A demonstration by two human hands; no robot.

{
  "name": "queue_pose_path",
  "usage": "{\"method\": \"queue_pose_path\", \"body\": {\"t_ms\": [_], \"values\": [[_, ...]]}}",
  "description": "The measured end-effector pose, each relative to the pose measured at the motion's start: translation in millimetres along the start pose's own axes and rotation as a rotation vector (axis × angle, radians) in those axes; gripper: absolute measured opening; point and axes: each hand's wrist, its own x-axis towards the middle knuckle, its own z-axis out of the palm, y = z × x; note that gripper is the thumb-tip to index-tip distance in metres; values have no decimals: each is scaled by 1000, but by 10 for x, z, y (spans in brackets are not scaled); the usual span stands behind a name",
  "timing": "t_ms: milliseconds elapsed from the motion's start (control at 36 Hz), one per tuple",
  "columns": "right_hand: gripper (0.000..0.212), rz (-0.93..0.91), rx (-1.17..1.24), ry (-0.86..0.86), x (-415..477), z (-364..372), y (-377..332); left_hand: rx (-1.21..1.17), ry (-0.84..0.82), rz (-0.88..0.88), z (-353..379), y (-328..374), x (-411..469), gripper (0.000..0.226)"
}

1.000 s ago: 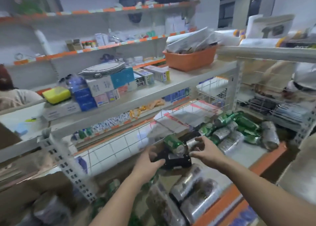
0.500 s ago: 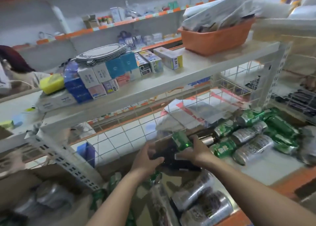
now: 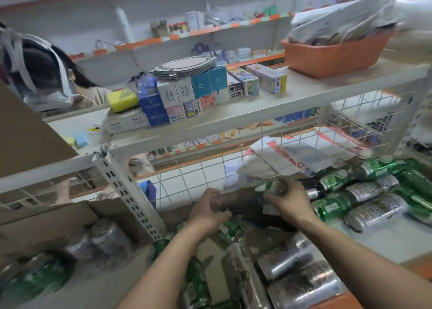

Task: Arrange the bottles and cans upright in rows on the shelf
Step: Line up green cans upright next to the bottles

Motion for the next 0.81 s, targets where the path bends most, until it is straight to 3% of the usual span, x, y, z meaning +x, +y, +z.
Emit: {"method": "queue_pose_path", "body": {"t_ms": [167,333,417,500,611,750,806], "values": [[39,-122,23,-55,-358,-46,-667,-17,-104,120,-229,129,-200,71],[50,-285,79,-242,-740,298,-1353,-162,-149,221,-553,137,-530,83],[50,-308,99,-332,-917,552,-1586,-259,-68,266,-766,-29,-633,71],[51,-263,145,-439,-995,766,-1724,-350,15,195,-987,-297,-720,59],[50,-167,175,-442,-973,991,-1686,-376,151,100,-1178,-697,-791,58],[37,-76,-128,-534,-897,1361,-1287,-412,258,-8,-1328,-1108,-924,56],[60,-9,-266,-588,-864,1585,-1080,-453,284,-26,-1333,-1243,-970,57]]}}
